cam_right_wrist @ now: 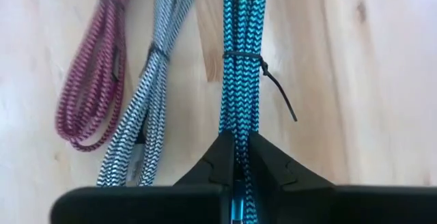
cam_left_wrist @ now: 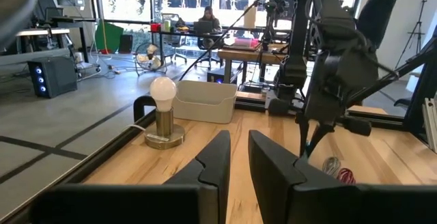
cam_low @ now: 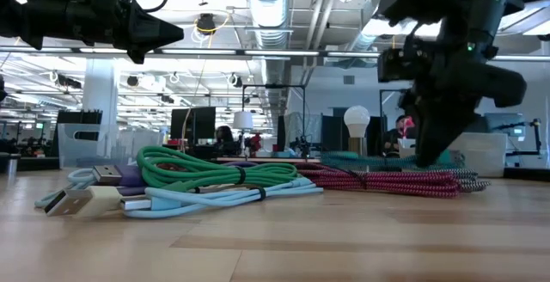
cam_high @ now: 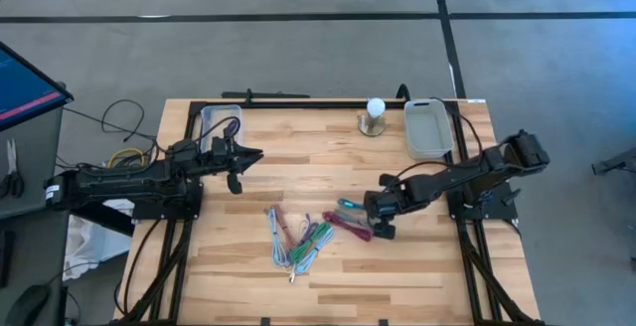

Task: Pick & Place USB Port
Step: Put the blue and black charger cable into the transparent bin

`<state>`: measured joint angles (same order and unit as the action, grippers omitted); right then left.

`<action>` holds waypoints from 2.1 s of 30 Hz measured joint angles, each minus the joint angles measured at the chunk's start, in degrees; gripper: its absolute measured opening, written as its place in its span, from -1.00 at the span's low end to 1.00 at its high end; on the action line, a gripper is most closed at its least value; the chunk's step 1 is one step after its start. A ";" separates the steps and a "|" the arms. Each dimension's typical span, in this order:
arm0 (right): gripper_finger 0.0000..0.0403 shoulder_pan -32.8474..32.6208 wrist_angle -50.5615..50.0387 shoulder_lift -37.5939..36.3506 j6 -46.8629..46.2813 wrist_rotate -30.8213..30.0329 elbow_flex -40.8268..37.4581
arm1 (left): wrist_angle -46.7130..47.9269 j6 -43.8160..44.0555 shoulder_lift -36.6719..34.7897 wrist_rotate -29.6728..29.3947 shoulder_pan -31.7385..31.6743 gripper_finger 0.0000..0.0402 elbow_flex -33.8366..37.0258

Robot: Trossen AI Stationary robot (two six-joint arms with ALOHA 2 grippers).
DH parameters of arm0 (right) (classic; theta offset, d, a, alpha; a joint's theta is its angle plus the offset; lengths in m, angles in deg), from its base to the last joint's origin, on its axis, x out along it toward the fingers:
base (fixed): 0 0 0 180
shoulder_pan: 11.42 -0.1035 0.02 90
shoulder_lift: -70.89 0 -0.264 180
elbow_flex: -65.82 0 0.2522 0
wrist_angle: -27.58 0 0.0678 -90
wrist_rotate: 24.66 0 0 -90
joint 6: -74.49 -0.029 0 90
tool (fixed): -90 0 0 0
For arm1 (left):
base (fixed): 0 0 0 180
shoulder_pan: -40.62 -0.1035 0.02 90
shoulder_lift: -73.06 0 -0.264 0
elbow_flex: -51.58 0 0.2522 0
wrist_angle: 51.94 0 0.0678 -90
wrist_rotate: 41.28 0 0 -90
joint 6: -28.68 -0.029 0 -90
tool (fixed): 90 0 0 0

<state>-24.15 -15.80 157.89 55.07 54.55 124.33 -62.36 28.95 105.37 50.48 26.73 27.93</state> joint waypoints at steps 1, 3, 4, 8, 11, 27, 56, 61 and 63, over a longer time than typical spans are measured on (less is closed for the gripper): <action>-0.93 0.00 -0.02 -0.65 0.24 -0.11 0.00 | 0.00 0.00 0.00 0.00 0.00 -0.73 0.02; -0.93 0.11 -0.04 -2.14 0.32 -0.94 0.00 | 0.00 0.00 0.00 0.00 0.00 -0.73 0.02; -0.92 0.11 -0.05 -3.01 0.44 -1.76 0.00 | 0.00 0.00 0.00 0.00 0.00 -0.73 0.02; -0.93 0.11 0.02 -7.48 1.69 -5.02 0.00 | -0.02 0.00 0.00 0.00 0.00 -0.73 0.02; -0.93 0.21 0.90 -11.28 2.90 -8.22 0.02 | -0.07 0.00 0.00 0.02 0.00 -0.73 0.02; -0.93 7.62 27.67 -12.68 20.73 -8.70 0.15 | -12.81 0.00 9.88 2.66 0.02 -0.60 0.07; -0.93 14.10 35.85 12.14 30.06 0.34 21.69 | -20.50 2.69 20.35 12.48 1.96 -0.44 -2.64; -0.93 14.09 36.07 15.59 30.53 1.05 24.80 | -20.77 2.99 20.35 12.46 1.95 -0.44 -2.64; -0.93 14.10 35.89 16.41 30.53 2.02 25.74 | -20.91 2.97 20.35 12.40 1.95 -0.43 -2.64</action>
<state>-10.05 20.08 174.30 85.60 56.57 150.07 -83.27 31.93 125.72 62.88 28.67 25.29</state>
